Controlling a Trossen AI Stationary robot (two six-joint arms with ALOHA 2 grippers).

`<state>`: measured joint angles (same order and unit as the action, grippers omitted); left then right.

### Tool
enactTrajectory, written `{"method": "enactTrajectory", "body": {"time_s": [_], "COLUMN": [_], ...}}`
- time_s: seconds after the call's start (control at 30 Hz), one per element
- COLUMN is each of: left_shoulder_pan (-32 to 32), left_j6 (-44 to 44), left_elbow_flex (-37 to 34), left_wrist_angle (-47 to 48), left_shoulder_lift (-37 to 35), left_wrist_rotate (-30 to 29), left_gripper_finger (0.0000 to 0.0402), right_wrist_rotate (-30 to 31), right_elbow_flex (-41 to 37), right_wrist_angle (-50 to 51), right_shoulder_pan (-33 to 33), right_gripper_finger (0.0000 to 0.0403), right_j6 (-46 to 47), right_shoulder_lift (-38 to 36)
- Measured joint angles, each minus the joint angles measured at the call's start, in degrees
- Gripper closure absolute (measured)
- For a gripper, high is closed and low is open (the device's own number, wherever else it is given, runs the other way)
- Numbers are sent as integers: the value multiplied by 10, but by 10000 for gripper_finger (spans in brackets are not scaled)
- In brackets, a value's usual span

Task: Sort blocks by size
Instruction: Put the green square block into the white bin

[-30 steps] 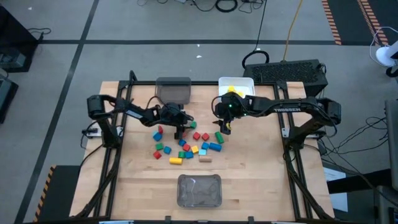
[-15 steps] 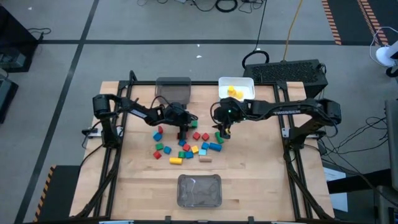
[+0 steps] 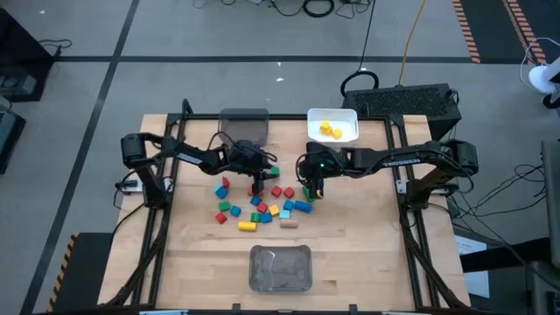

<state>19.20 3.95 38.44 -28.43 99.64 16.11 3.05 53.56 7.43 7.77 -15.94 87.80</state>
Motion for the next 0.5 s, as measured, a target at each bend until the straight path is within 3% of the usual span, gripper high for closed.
{"method": "enactTrajectory", "body": {"time_s": [0.17,0.5], "left_shoulder_pan": [0,-1], "left_j6": [-63,-170], "left_elbow_flex": [0,0], "left_wrist_angle": [-1,-5], "left_shoulder_lift": [-40,-80], "left_wrist_rotate": [49,53], "left_gripper_finger": [263,263], "right_wrist_rotate": [-1,-2], "right_elbow_flex": [0,0], "right_wrist_angle": [-40,-111], "right_shoulder_pan": [-13,-38], "right_gripper_finger": [190,180], "right_j6": [-84,-281], "right_shoulder_lift": [0,0]}}
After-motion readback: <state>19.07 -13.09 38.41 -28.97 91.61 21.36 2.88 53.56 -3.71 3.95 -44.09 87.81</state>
